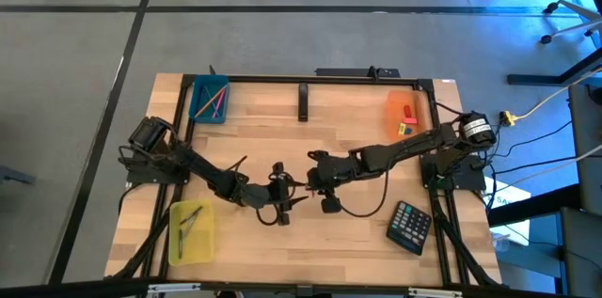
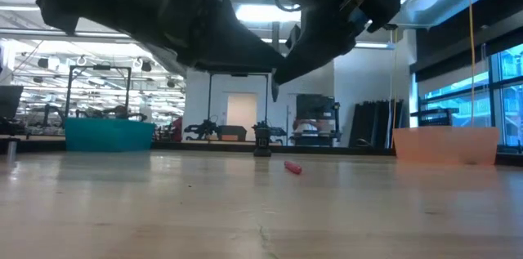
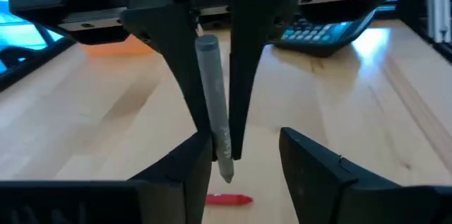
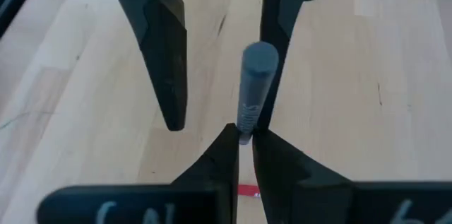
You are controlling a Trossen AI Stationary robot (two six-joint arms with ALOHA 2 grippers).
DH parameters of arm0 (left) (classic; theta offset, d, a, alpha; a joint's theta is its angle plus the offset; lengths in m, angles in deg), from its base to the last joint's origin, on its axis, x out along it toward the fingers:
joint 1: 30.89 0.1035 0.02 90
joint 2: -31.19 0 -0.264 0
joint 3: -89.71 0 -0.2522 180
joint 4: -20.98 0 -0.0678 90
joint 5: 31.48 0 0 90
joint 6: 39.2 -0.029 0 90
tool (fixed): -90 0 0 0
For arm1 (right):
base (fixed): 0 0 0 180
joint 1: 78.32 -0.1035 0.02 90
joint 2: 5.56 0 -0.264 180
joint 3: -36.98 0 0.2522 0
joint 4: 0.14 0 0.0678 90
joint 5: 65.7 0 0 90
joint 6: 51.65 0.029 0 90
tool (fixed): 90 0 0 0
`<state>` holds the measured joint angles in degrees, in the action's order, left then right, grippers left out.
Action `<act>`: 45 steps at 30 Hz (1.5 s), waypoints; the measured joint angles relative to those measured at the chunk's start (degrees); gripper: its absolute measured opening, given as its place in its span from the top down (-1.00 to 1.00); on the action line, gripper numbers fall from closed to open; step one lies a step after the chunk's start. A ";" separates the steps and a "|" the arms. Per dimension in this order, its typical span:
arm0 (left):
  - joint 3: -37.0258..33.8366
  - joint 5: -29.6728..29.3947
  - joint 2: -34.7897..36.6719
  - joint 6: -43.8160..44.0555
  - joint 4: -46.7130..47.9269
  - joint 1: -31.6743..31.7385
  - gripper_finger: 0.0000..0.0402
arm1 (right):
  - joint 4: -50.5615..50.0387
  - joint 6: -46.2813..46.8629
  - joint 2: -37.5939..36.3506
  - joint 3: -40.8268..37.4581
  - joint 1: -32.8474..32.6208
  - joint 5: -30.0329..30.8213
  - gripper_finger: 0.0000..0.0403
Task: Sort crayons/erasers/pens/pencils in bins
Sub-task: Put the gray crayon into the yellow bin
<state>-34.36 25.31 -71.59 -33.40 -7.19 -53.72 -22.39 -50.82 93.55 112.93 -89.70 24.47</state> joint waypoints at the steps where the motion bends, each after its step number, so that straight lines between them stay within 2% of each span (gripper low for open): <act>1: 0.00 0.09 -0.02 -0.02 0.21 0.00 0.23 | 0.08 -0.02 0.02 0.00 0.02 0.10 0.79; 5: 0.00 0.50 -0.02 -0.05 -0.17 0.02 0.23 | 0.17 -0.06 0.04 -0.01 -0.08 0.19 0.79; 13: 0.00 -5.04 -0.04 -0.43 -3.03 0.55 0.30 | -0.26 -1.14 0.04 0.00 -0.08 -0.26 0.79; 22: 0.00 1.75 -0.04 -3.30 -6.73 1.61 0.34 | -0.27 -1.35 0.04 0.00 -0.10 -0.30 0.79; 25: 0.00 1.84 -0.04 -3.45 -6.65 1.59 0.43 | -0.29 -1.35 0.02 0.00 -0.10 -0.30 0.79; 36: 0.00 2.71 -0.04 -3.42 -6.14 1.93 0.95 | -1.04 -2.69 0.00 0.02 -0.08 -2.00 0.79; 42: 0.00 2.46 0.29 -3.39 -4.84 1.62 0.89 | -4.65 -4.14 -0.64 0.10 0.13 -1.67 0.59; 45: -0.04 1.93 3.36 -2.41 3.77 -0.36 0.86 | -8.24 -3.38 -2.67 0.09 0.75 3.40 0.40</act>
<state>-34.40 27.24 -68.24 -35.81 -3.42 -54.09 -30.62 -54.19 90.88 113.02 -88.95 27.87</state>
